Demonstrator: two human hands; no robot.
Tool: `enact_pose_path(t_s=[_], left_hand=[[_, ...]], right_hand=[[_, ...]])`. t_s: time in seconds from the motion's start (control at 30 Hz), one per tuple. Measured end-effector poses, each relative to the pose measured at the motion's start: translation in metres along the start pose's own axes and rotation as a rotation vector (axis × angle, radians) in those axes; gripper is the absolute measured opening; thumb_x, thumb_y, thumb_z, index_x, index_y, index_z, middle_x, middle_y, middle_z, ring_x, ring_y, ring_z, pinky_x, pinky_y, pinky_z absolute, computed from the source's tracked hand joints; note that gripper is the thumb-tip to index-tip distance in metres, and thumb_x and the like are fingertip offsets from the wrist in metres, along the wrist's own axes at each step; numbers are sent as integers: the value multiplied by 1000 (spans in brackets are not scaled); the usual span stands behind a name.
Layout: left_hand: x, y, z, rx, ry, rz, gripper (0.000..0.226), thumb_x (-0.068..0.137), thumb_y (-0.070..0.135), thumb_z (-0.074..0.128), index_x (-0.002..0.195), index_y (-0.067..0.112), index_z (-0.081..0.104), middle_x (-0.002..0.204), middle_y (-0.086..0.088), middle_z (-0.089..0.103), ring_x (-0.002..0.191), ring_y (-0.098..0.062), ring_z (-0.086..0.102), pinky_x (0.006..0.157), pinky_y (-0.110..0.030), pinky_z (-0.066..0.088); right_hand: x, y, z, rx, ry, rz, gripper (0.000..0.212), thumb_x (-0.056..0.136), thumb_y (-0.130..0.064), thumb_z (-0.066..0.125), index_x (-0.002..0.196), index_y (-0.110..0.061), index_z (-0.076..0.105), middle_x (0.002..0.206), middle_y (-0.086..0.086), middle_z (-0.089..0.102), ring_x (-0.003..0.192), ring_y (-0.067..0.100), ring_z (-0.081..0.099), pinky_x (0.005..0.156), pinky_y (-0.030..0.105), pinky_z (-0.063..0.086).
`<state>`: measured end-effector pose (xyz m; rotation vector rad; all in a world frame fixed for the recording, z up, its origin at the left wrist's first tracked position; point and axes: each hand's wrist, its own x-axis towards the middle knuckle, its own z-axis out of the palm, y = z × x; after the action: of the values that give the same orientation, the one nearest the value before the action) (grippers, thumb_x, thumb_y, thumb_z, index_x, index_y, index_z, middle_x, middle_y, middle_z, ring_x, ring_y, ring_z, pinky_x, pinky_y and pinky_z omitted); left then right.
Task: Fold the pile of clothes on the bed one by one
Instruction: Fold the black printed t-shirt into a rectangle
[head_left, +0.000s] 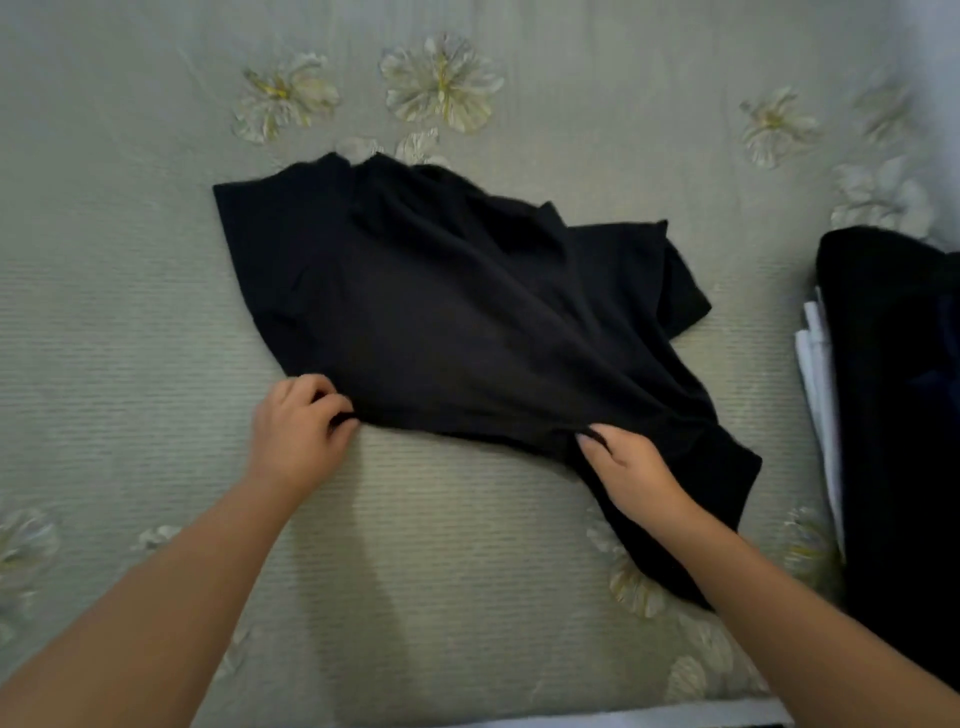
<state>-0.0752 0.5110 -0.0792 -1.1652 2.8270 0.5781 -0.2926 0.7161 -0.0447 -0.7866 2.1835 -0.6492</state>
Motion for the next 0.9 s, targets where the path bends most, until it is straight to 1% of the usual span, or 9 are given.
enact_pose_path(t_s=[0.13, 0.23, 0.33, 0.43, 0.5, 0.6, 0.77, 0.83, 0.9], left_hand=[[13, 24, -2, -184, -53, -103, 19, 91, 16, 53, 84, 0, 61, 74, -15, 61, 80, -30, 56, 89, -43, 38], [19, 46, -8, -394, -273, -194, 20, 93, 27, 48, 78, 14, 46, 64, -2, 50, 69, -23, 50, 64, -34, 38], [22, 58, -27, -446, -473, -193, 23, 87, 34, 56, 73, 20, 45, 66, 2, 50, 59, -13, 48, 48, -19, 36], [23, 62, -64, -470, -643, -273, 20, 83, 10, 59, 79, 20, 42, 75, -1, 49, 62, -12, 46, 49, -20, 36], [25, 70, -91, -448, -482, -311, 27, 79, -6, 49, 79, 19, 39, 77, -2, 45, 70, -17, 45, 55, -27, 33], [31, 93, -141, -483, -164, -305, 24, 82, -9, 44, 85, 14, 43, 74, 3, 43, 74, -17, 43, 56, -27, 28], [46, 137, -237, -588, 49, -170, 27, 81, -15, 44, 87, 5, 61, 82, -7, 56, 81, -17, 50, 59, -20, 38], [48, 147, -274, -536, 117, -160, 29, 78, -15, 45, 91, 2, 64, 84, -8, 57, 81, -17, 50, 54, -12, 36], [46, 152, -306, -421, 191, -200, 29, 76, -12, 46, 92, 1, 67, 85, -14, 61, 83, -22, 53, 57, -17, 35]], right_hand=[[8, 16, -40, 368, 25, 187, 25, 93, -11, 48, 76, -11, 65, 77, -5, 62, 74, 5, 55, 63, 2, 41], [21, 24, -59, 491, 38, 319, 25, 94, -10, 45, 77, -11, 63, 76, -4, 62, 76, 12, 57, 69, 16, 45], [27, 27, -75, 261, 38, 237, 19, 93, -5, 45, 84, -6, 61, 78, 3, 58, 84, 19, 51, 70, 26, 39], [24, 10, -98, -1, 93, 33, 16, 91, -2, 49, 100, 1, 62, 89, 6, 55, 88, 16, 48, 68, 20, 29], [16, -10, -119, -106, 91, -59, 14, 90, -3, 51, 98, 2, 61, 85, 6, 55, 84, 16, 49, 63, 20, 27], [3, -48, -153, -148, 165, -150, 11, 88, -4, 56, 90, 3, 64, 76, 7, 56, 76, 17, 50, 55, 16, 31], [-11, -115, -219, -124, 414, -189, 24, 92, -8, 49, 90, 9, 65, 88, 24, 64, 86, 34, 57, 63, 33, 30], [-19, -142, -242, -56, 542, -198, 25, 92, -4, 43, 88, 13, 61, 90, 27, 62, 86, 37, 56, 63, 35, 27], [-30, -167, -261, 13, 675, -231, 23, 92, 0, 40, 77, 9, 54, 87, 29, 57, 85, 37, 53, 59, 33, 18]])
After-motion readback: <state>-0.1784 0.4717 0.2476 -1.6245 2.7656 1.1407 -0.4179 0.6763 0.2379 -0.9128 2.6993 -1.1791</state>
